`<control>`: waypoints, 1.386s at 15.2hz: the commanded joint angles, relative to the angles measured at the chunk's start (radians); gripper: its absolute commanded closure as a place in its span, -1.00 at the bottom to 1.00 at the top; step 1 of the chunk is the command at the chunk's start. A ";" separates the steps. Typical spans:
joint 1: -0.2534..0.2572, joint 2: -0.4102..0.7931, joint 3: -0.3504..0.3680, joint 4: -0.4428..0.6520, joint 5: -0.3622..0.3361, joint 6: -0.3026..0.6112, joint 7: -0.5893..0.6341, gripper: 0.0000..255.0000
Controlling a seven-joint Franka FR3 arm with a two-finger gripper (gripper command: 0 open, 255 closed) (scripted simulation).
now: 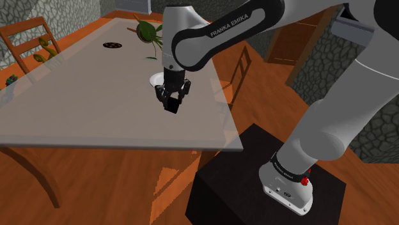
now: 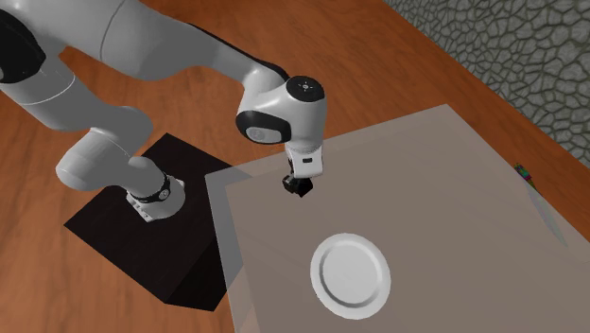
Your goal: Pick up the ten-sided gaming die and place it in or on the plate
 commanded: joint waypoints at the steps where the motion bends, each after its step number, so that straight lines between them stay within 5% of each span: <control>1: 0.000 -0.016 -0.001 0.012 0.005 -0.027 -0.004 1.00; 10: 0.000 -0.069 -0.005 0.076 0.021 -0.142 -0.016 1.00; 21: -0.096 0.196 -0.101 0.407 -0.046 -0.216 -0.176 1.00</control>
